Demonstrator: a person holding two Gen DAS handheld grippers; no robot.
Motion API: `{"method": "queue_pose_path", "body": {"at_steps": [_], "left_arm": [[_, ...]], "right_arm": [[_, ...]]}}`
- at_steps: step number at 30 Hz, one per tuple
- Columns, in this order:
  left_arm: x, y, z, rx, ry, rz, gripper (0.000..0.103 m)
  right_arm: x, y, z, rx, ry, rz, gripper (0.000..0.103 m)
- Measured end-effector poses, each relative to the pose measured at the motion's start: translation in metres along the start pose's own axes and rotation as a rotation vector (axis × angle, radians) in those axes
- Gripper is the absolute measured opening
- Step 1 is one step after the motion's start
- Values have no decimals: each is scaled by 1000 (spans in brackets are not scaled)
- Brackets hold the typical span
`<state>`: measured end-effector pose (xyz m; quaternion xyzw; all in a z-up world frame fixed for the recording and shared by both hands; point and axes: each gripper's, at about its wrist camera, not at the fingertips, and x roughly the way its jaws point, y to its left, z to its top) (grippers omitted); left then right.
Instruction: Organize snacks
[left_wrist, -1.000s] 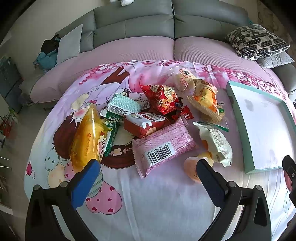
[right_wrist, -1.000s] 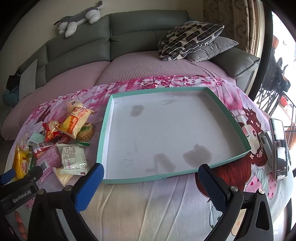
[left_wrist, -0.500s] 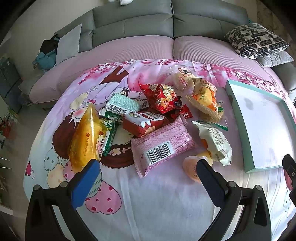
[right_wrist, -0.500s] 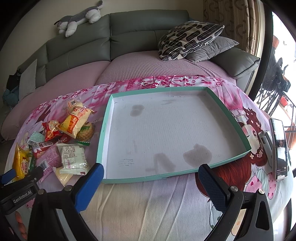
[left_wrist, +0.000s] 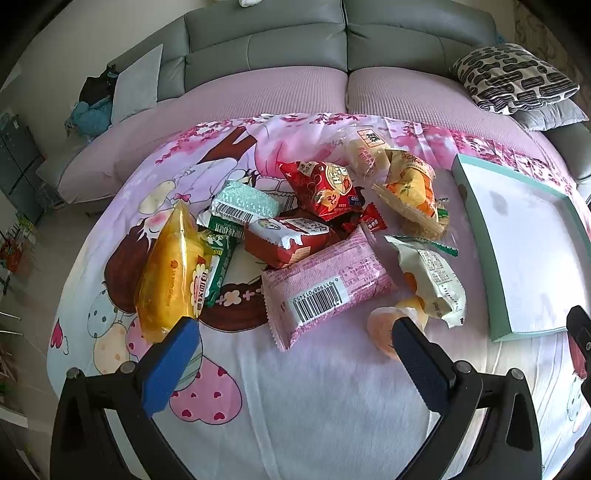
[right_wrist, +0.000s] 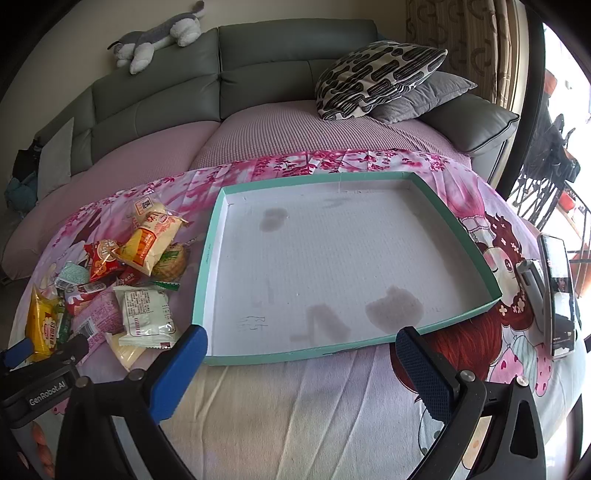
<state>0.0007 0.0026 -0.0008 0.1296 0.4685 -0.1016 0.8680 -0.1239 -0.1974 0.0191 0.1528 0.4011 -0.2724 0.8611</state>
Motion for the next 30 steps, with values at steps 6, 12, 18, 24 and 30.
{"method": "queue_pose_path", "body": {"at_steps": [6,12,18,24,30], "left_arm": [[0,0,0,-1,3,0,103],[1,0,0,-1,6,0,103],[1,0,0,-1,6,0,103],[2,1,0,-6,8,-4,103],[0,4,3,-18,4,-11,103]], "right_arm": [[0,0,-1,2,-1,-1,103],[0,0,-1,2,-1,-1,103],[0,0,-1,2,-2,-1,103],[1,-1,-1,1,-2,-3,103],[0,0,0,-8,-4,-6,103]]}}
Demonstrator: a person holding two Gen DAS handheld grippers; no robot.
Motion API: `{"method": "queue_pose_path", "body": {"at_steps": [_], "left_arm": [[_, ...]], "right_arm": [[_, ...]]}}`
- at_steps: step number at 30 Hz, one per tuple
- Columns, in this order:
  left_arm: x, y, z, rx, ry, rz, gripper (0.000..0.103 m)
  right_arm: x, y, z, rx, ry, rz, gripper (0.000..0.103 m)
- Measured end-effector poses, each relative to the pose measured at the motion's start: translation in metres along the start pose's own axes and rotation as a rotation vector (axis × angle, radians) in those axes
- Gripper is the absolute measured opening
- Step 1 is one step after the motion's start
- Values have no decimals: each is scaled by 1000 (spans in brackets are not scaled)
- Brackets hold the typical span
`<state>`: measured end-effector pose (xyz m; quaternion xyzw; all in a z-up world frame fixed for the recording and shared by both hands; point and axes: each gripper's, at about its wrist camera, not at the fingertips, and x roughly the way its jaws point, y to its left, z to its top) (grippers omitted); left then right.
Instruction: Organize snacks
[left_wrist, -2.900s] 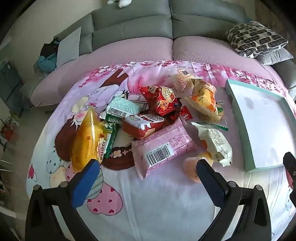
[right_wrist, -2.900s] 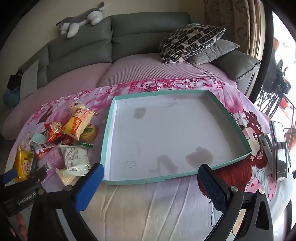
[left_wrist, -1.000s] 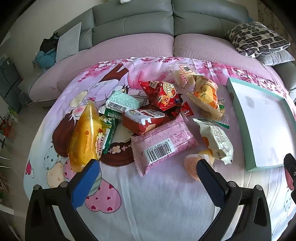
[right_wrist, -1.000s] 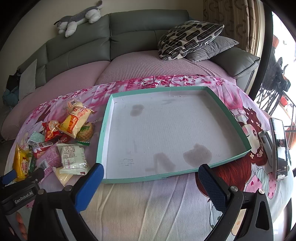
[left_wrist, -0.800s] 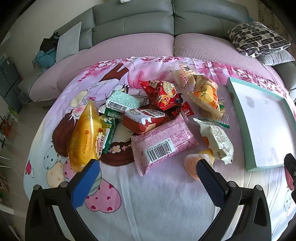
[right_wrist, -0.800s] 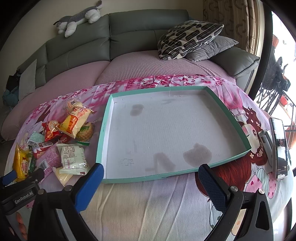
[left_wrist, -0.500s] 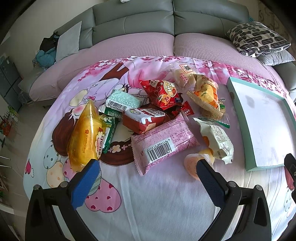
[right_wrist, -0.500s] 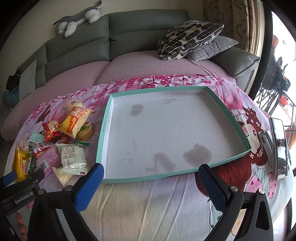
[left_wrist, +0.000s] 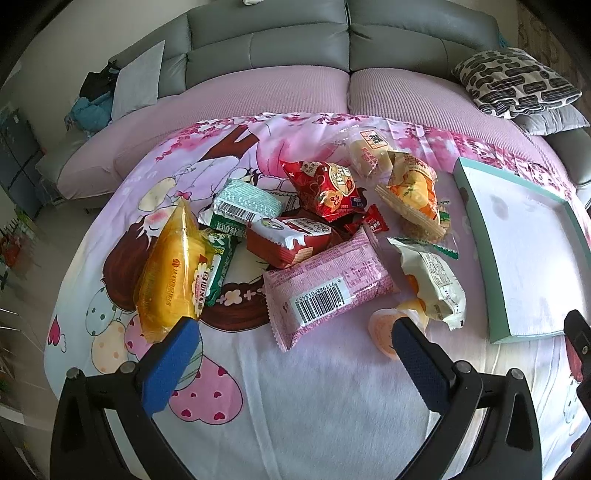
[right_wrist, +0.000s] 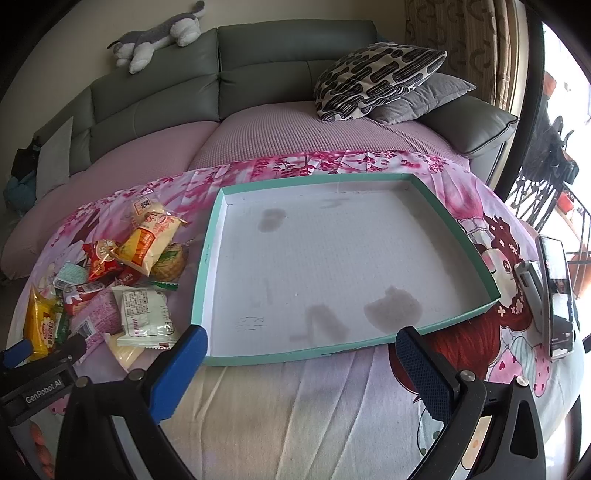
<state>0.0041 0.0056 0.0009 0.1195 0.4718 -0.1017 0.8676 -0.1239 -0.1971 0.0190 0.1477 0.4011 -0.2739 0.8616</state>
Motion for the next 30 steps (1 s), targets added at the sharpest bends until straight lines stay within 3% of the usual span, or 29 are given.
{"method": "queue_pose_path", "body": {"at_steps": [6,11,20,24,30], "left_arm": [[-9,14,5,-34,-33,-6,103],[-17,50,10,-117,-70,34,103],[-2,107,2,-223,-20,35,103],[6,112,-1,-226,4,14,103],[25,114,0,-219,45,-2,102]], "right_arm": [[-3,9,0,-29,-17,13,103],[-5,28,2,-63,-23,69,103],[5,84,4,-136,27,213,103],[13,114,-6,-175,83,295,103],[26,140,-19,-197,154,325,103]]}}
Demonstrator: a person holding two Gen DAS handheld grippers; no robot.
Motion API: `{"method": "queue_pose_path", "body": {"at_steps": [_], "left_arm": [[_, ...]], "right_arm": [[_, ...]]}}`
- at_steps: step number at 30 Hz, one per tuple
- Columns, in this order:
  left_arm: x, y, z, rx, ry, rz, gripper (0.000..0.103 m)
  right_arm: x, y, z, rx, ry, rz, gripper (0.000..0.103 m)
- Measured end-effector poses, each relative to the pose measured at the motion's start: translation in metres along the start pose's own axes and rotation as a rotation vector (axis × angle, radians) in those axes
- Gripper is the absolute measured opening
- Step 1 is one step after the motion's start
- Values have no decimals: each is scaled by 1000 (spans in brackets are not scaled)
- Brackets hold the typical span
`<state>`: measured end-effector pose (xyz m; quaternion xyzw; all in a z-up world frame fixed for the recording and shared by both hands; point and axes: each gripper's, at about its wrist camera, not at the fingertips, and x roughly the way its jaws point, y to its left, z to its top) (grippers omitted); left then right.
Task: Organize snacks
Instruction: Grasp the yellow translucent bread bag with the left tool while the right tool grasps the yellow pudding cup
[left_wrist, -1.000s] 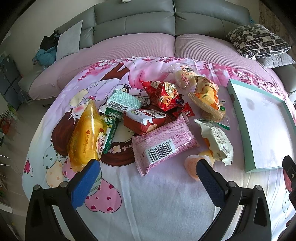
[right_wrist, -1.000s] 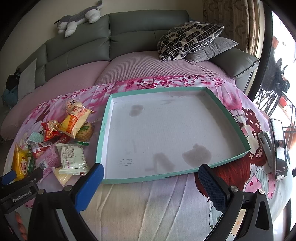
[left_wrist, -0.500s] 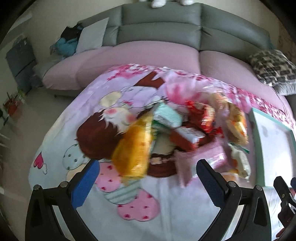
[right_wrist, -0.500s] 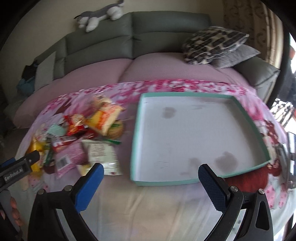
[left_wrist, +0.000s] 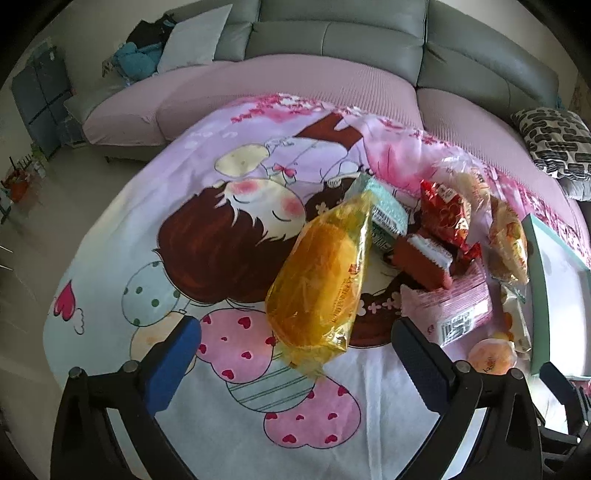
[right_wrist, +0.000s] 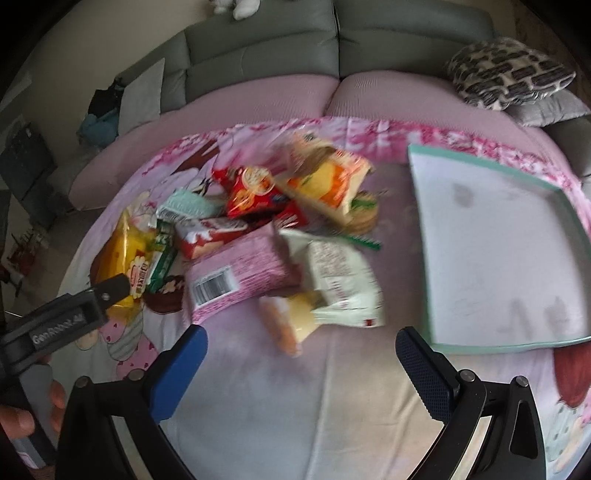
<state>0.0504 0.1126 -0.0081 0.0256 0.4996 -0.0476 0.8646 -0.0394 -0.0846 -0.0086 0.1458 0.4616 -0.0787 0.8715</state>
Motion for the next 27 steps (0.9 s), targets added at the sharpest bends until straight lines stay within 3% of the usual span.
{"method": "queue_pose_path", "body": {"at_steps": [3,5,10,15,20,24,27], "left_arm": [[5,0,2,-1,-2,-16,99],[7,0,4,1,-4,-30,88],[14,0,5,0,3,-65,72],[16,1,7,-19,-19,-82,65],[16,0,8,-24,-32,-96,56],[13,3,7,-41,-39,-109,52],[10,5,8,-54,-45,-109,51]], "right_arm": [[11,5,2,16,20,14,103],[16,8,3,27,32,22,102],[32,13,6,49,55,17,92],[40,9,8,79,73,20,87],[47,3,11,103,76,21,76],[45,-1,10,117,79,15,53],[43,-6,10,131,80,25,48]]}}
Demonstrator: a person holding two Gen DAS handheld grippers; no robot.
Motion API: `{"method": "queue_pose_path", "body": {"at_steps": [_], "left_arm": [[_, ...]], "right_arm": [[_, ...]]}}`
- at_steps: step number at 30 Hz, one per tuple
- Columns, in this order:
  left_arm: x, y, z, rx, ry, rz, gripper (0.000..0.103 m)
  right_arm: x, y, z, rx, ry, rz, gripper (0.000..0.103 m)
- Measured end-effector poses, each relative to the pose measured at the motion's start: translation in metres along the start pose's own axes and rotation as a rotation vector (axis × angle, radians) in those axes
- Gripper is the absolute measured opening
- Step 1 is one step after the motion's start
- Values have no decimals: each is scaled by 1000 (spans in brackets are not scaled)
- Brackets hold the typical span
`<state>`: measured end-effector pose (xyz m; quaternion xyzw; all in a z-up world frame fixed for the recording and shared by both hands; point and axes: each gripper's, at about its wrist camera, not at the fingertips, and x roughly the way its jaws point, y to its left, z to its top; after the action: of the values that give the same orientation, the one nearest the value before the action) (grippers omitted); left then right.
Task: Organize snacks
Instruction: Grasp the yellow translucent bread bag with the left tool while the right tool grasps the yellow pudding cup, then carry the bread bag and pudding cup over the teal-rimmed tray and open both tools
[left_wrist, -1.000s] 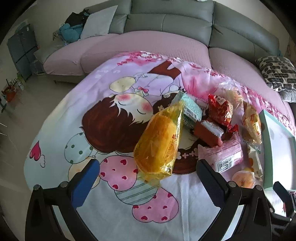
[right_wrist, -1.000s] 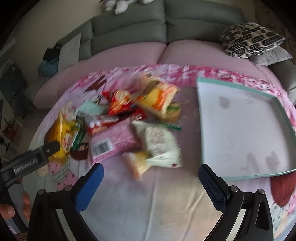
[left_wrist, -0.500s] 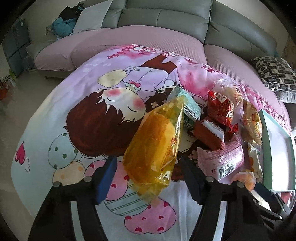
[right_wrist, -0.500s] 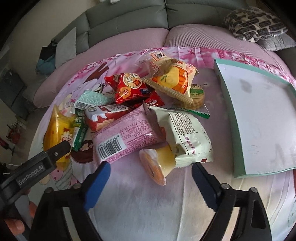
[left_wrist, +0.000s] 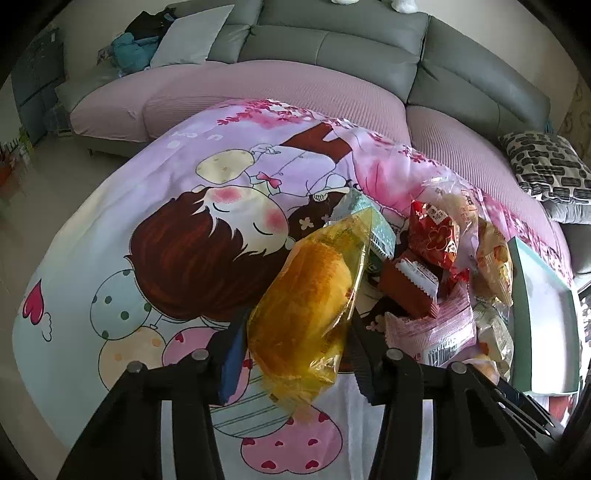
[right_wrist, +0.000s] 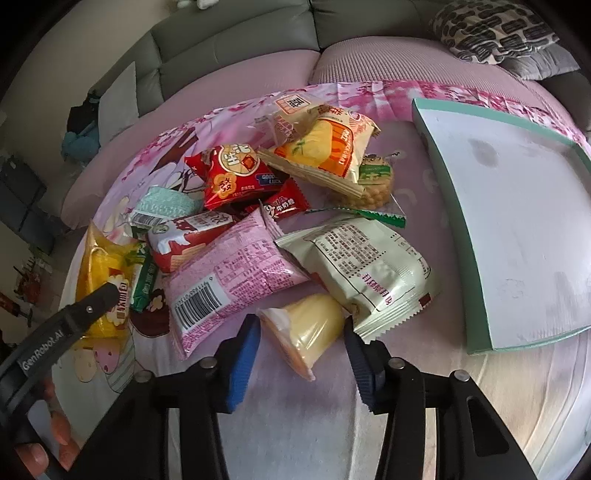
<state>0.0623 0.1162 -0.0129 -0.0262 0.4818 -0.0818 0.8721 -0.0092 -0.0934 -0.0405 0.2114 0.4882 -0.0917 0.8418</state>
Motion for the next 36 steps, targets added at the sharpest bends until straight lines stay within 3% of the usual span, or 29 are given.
{"method": "queue_pose_path", "body": {"at_steps": [20,31,36], "left_arm": [[-26,-5,3,12,-54,-15,49],[-52,-17,7,37,-119,-39,49],[-56,-40,6,74,-119,-113,49]], "right_arm": [[-30,-1,-12,-3,-53,66,44],[-65,5,0,-26,-172,105,44],[-78,-15,14,7,-229,69,44]]}}
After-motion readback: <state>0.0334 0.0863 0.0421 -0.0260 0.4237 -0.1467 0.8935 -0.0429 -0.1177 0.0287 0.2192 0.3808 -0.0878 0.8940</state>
